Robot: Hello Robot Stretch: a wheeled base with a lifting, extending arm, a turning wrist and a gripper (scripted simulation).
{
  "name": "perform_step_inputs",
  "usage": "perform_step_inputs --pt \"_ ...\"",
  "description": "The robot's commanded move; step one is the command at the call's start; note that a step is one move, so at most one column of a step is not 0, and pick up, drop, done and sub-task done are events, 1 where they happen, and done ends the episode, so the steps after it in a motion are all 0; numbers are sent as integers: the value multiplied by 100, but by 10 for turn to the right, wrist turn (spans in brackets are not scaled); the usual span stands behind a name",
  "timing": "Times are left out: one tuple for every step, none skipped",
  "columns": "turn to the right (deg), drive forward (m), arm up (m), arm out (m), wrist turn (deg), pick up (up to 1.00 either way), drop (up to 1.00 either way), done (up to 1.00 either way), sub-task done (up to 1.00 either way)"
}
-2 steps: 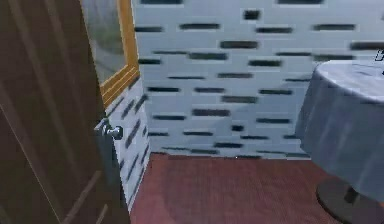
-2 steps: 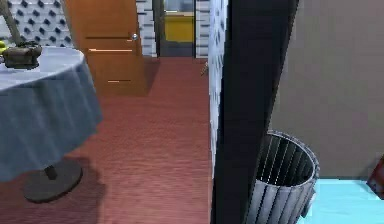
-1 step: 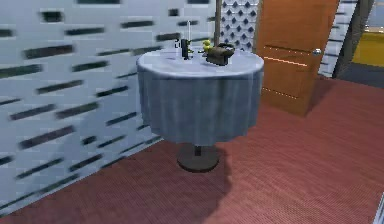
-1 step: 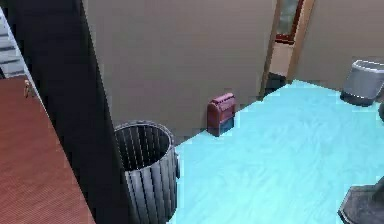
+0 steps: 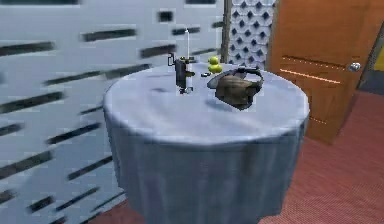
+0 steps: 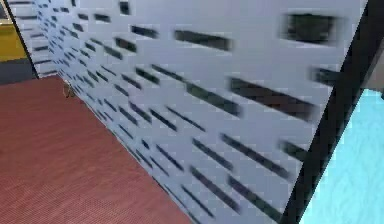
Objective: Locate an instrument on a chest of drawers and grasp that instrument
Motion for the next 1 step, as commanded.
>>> perform_step_inputs --pt "420 0 0 0 0 0 0 0 0"
